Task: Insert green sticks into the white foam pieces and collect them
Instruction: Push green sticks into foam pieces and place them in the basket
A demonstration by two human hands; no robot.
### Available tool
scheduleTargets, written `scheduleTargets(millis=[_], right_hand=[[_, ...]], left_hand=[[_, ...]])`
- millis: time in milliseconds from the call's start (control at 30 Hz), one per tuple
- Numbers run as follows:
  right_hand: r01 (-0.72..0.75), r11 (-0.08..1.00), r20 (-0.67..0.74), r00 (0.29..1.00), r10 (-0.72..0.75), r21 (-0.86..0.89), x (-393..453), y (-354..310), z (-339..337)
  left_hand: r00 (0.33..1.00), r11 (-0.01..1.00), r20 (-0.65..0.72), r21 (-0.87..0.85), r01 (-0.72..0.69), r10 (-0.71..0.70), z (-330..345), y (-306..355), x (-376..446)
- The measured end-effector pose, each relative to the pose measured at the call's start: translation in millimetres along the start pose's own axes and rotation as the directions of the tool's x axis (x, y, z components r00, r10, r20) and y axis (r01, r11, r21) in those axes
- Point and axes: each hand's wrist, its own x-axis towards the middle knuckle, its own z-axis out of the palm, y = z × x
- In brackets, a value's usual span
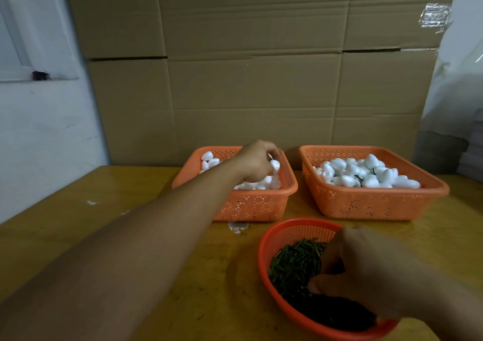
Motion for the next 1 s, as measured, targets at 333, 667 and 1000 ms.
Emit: scheduleTargets(millis=[333,667,1000], right_hand=[[0.054,0.998,-0.072,0.996,-0.056,-0.031,-0.5,-3.3,1.6],[0.172,0.974,0.015,0.985,-0.172,-0.146,0.0,-5.9,13.1],[0.144,0.980,0.017,0.990,-0.143,-0.134,6.2,-12.0,20.2]], left_hand=[[0.902,0.927,-0.281,-0.089,-0.364,0.327,21.5,11.1,-76.1],[0.960,0.756,-0.081,-0.600,-0.262,0.269,48.9,0.7,-142.8],[0.980,0.707,-0.051,-0.685,-0.173,0.191,58.7,4.3,-153.1]])
